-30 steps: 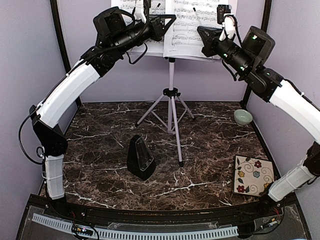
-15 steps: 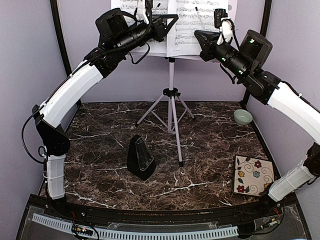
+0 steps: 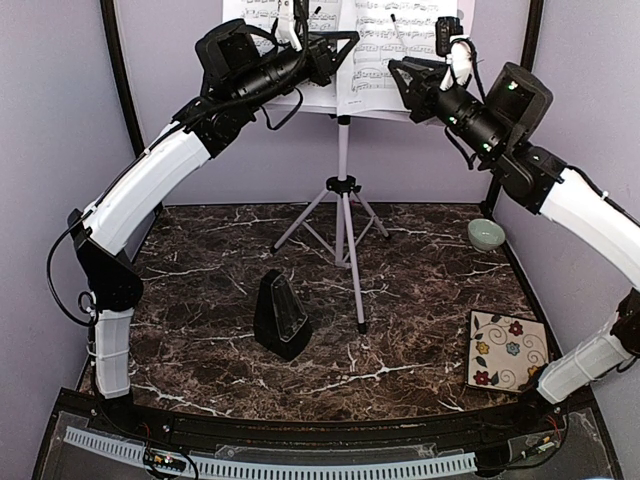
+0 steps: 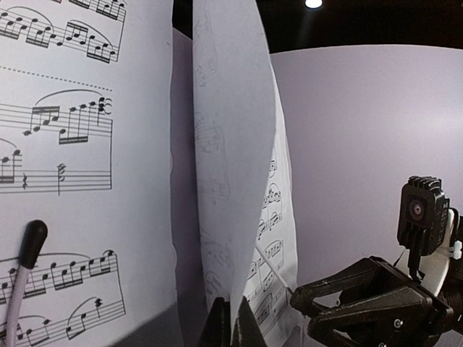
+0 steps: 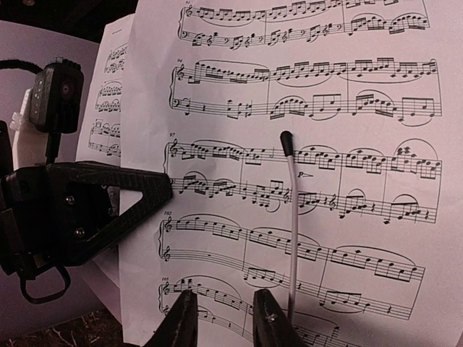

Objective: Set up the instrument practice props

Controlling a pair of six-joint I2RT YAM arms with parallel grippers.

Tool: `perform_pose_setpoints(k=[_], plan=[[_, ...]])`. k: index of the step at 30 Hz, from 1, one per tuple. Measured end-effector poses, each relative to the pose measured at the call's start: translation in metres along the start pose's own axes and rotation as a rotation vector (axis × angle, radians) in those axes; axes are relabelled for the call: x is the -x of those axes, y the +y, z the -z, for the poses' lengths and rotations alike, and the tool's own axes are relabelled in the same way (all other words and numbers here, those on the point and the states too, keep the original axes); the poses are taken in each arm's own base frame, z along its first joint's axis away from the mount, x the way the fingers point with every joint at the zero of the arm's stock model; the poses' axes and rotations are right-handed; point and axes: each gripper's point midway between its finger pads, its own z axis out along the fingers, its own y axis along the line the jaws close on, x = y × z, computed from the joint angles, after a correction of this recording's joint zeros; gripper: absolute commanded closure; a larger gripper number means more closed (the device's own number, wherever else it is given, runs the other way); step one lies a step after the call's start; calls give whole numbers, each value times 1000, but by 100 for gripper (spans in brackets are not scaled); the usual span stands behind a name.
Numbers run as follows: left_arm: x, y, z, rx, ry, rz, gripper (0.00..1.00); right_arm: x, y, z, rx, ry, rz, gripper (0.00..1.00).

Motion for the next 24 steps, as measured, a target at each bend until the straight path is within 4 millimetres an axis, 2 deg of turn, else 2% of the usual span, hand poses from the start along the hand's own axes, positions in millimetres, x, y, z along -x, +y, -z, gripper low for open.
perform_pose_setpoints(k=[5, 8, 12, 15, 18, 24], plan=[[0, 0, 0, 0, 0, -7, 100, 7, 0, 2, -9, 3, -3, 58], [0, 0, 0, 0, 0, -12, 100, 18, -2, 5, -31, 2, -8, 60], [0, 0, 0, -2, 0, -22, 100, 39, -17, 8, -112, -3, -26, 61], [0, -1, 0, -3, -1, -25, 100, 47, -27, 10, -161, -5, -34, 64], [0, -1, 0, -4, -1, -29, 100, 43, -31, 6, -187, 20, -37, 66], [1, -1, 0, -4, -2, -32, 100, 10, -26, -7, -182, 107, -33, 68]])
